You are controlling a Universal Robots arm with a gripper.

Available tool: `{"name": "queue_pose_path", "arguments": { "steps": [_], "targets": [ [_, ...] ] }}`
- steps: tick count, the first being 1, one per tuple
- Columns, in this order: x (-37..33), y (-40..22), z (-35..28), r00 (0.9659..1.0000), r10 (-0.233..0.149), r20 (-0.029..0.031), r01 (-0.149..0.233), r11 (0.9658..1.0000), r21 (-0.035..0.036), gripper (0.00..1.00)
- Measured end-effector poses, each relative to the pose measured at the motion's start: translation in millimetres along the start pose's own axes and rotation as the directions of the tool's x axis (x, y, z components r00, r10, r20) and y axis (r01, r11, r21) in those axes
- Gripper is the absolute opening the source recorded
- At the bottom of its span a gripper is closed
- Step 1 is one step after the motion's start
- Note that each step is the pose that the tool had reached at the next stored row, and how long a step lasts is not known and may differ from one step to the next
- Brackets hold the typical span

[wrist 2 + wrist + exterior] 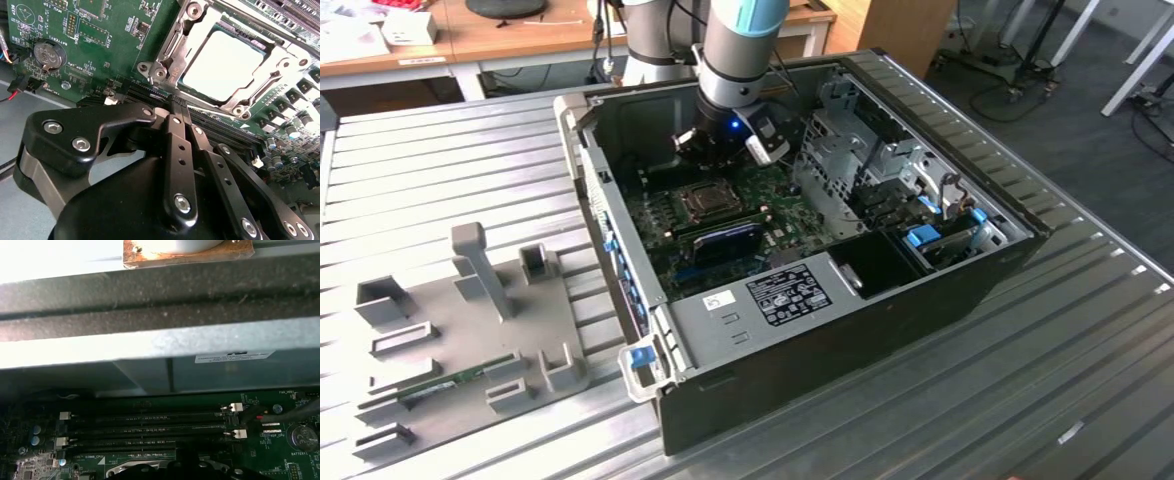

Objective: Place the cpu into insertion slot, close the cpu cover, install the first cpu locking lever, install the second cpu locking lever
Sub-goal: 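Install the first cpu locking lever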

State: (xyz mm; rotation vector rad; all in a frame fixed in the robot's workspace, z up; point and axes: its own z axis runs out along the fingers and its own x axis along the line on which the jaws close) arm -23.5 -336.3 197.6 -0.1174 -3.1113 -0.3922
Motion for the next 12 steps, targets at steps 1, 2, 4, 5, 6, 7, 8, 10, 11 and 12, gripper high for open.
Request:
{"name": "queue_pose_path", "arguments": {
  "steps": [1, 2, 4, 5, 6, 7, 8, 10, 11, 12],
  "targets": [
    [0.0, 0.0, 0.0, 1.0000, 0.000, 0.0000, 0.000, 1.0000, 0.0000, 0.10],
    [0.0, 0.0, 0.0, 1.0000, 0.000, 0.0000, 0.000, 1.0000, -0.0001, 0.10],
    [0.1, 0.2, -1.3, 1.0000, 0.000, -0.0002, 0.000, 1.0000, -0.0003, 0.10],
    [0.0, 0.7, -2.7, 1.0000, 0.000, 0.0000, 0.000, 1.0000, -0.0008, 0.10],
    [0.1, 1.1, -4.5, 1.0000, 0.000, -0.0001, 0.000, 1.0000, -0.0011, 0.10],
    [0.1, 1.7, -6.5, 1.0000, 0.000, -0.0001, 0.000, 1.0000, -0.0016, 0.10],
    [0.1, 2.2, -8.4, 1.0000, 0.000, 0.0000, 0.000, 1.0000, -0.0020, 0.10],
    [0.1, 3.0, -11.8, 1.0000, 0.000, -0.0001, 0.000, 1.0000, -0.0023, 0.10],
    [0.2, 3.2, -12.6, 1.0000, 0.000, -0.0002, 0.000, 1.0000, -0.0023, 0.10],
    [0.2, 3.3, -12.7, 1.0000, 0.000, 0.0000, 0.000, 1.0000, -0.0026, 0.10]
  ]
}}
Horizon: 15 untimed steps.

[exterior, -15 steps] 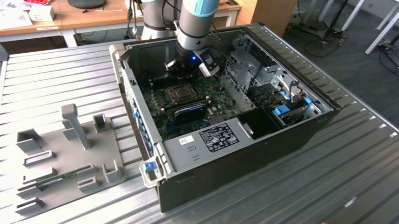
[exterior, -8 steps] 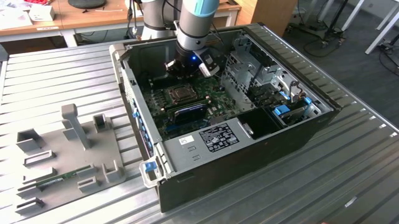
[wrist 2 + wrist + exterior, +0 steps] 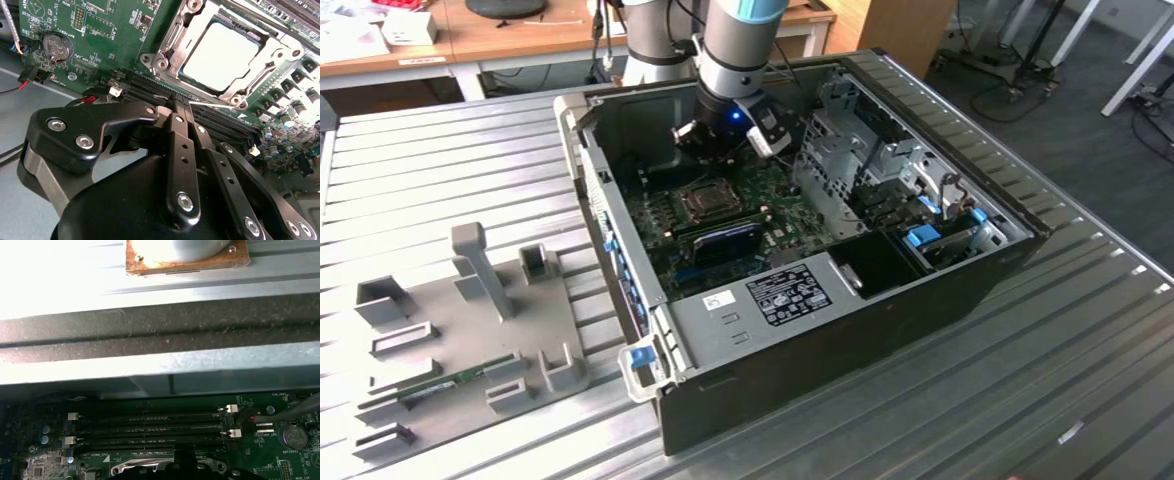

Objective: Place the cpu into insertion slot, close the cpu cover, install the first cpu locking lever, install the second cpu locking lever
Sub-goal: 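Install the first cpu locking lever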

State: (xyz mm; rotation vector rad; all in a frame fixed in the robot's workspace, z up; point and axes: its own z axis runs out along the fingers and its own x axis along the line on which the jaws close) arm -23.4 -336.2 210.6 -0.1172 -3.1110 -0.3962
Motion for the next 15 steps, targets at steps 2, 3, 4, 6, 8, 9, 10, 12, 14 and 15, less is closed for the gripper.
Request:
{"name": "queue_pose_path", "arguments": {
  "steps": [2, 3, 4, 6, 8, 9, 10, 12, 14, 15],
  "targets": [
    [0.2, 0.1, 0.0, 1.0000, 0.000, 0.0010, 0.000, 1.0000, -0.0001, 0.10],
    [0.3, 0.2, 0.0, 1.0000, 0.000, 0.0016, 0.000, 1.0000, 0.0000, 0.10],
    [0.5, 0.5, 0.0, 1.0000, 0.000, 0.0023, 0.000, 1.0000, -0.0001, 0.10],
    [0.8, 0.9, 0.1, 1.0000, -0.001, 0.0038, 0.001, 1.0000, -0.0003, 0.10],
    [1.1, 1.5, 0.3, 1.0000, -0.001, 0.0055, 0.001, 1.0000, -0.0007, 0.10],
    [1.3, 1.8, 0.4, 1.0000, -0.002, 0.0064, 0.002, 1.0000, -0.0009, 0.10],
    [1.5, 2.3, 0.5, 1.0000, -0.002, 0.0072, 0.002, 1.0000, -0.0010, 0.10],
    [2.0, 3.2, 0.8, 1.0000, -0.002, 0.0090, 0.002, 1.0000, -0.0013, 0.10],
    [2.5, 4.2, 1.0, 0.9999, -0.003, 0.0108, 0.003, 1.0000, -0.0013, 0.10],
    [2.8, 4.7, 1.1, 0.9999, -0.003, 0.0117, 0.003, 1.0000, -0.0014, 0.10]
  ]
}}
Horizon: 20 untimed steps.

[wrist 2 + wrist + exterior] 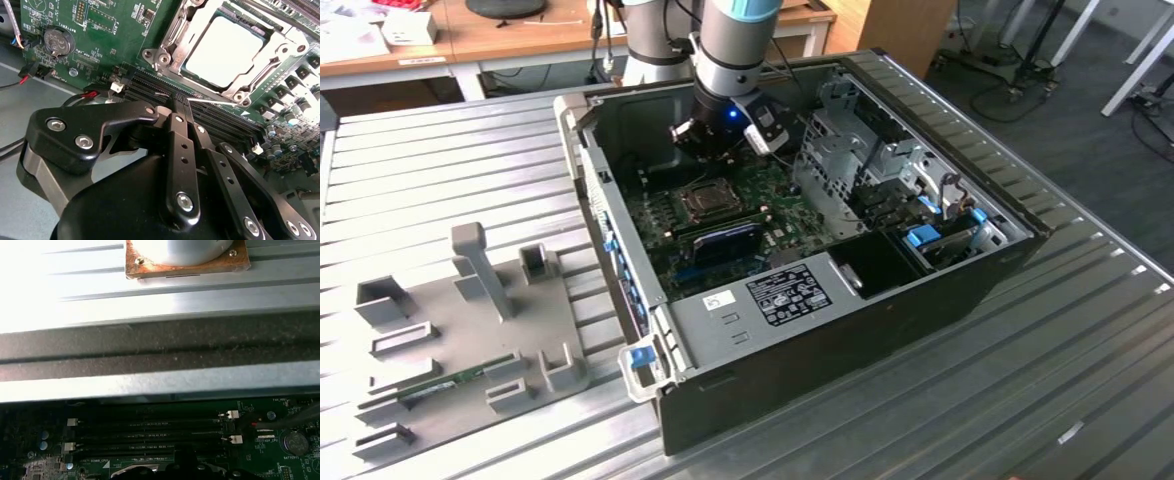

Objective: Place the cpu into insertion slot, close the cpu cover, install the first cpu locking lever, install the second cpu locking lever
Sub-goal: 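Install the first cpu locking lever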

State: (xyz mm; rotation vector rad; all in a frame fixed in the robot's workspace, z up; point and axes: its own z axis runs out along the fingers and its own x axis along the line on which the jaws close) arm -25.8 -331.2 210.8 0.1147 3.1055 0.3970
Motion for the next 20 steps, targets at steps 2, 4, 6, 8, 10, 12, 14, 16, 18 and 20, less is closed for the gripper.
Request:
{"name": "queue_pose_path", "arguments": {
  "steps": [2, 4, 6, 8, 10, 12, 14, 16, 18, 20],
  "targets": [
    [0.5, 0.4, 0.1, 1.0000, 0.000, 0.0018, 0.000, 1.0000, -0.0002, 0.10],
    [0.7, 0.5, 0.1, 1.0000, -0.001, 0.0029, 0.001, 1.0000, -0.0002, 0.10],
    [0.8, 1.1, 0.3, 1.0000, -0.001, 0.0038, 0.001, 1.0000, -0.0003, 0.10],
    [0.9, 1.7, 0.5, 1.0000, -0.001, 0.0047, 0.001, 1.0000, -0.0006, 0.10],
    [1.0, 2.2, 0.6, 1.0000, -0.001, 0.0052, 0.001, 1.0000, -0.0006, 0.10],
    [1.0, 2.2, 0.6, 1.0000, -0.002, 0.0057, 0.002, 1.0000, -0.0008, 0.10],
    [1.0, 2.1, 0.9, 1.0000, -0.002, 0.0069, 0.002, 1.0000, -0.0009, 0.10],
    [1.0, 1.9, 1.6, 1.0000, -0.002, 0.0085, 0.002, 1.0000, -0.0010, 0.10],
    [1.0, 1.3, 2.2, 1.0000, -0.002, 0.0093, 0.002, 1.0000, -0.0010, 0.10],
    [1.0, 0.5, 2.7, 1.0000, -0.002, 0.0096, 0.002, 1.0000, -0.0012, 0.10]
  ]
}}
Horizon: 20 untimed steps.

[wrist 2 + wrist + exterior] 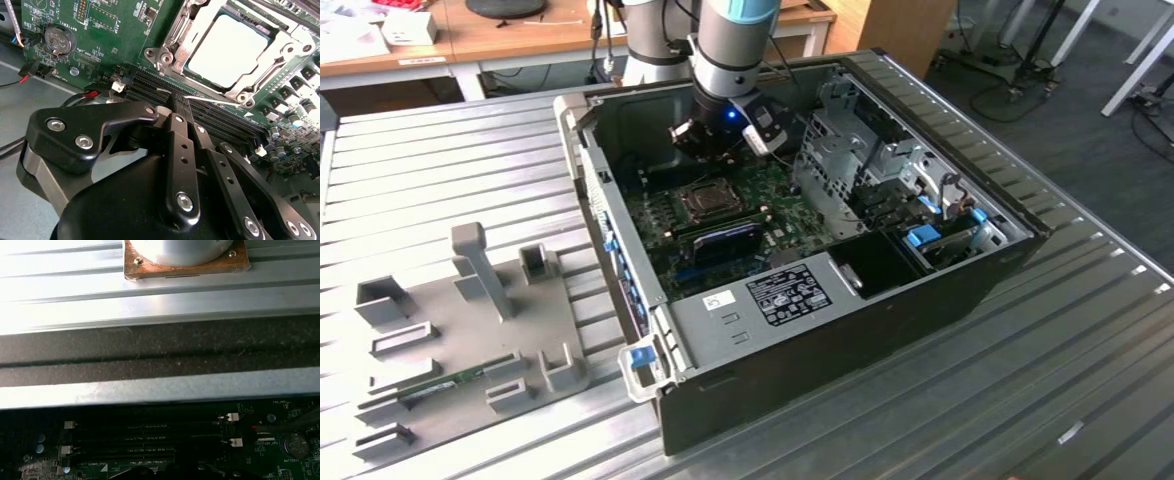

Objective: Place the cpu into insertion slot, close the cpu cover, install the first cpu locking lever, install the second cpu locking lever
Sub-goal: 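Install the first cpu locking lever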

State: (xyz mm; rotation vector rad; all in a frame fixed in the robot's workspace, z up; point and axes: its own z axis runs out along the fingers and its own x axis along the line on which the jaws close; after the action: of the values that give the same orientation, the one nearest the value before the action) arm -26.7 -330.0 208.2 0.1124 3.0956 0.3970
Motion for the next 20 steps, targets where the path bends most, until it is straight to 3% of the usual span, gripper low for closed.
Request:
{"name": "queue_pose_path", "arguments": {
  "steps": [13, 20],
  "targets": [
    [-0.3, -7.4, 5.6, 1.0000, 0.000, 0.0010, 0.000, 1.0000, 0.0002, 0.10],
    [-0.4, -9.0, 7.9, 1.0000, -0.001, 0.0013, 0.001, 1.0000, 0.0088, 0.10]
  ]
}}
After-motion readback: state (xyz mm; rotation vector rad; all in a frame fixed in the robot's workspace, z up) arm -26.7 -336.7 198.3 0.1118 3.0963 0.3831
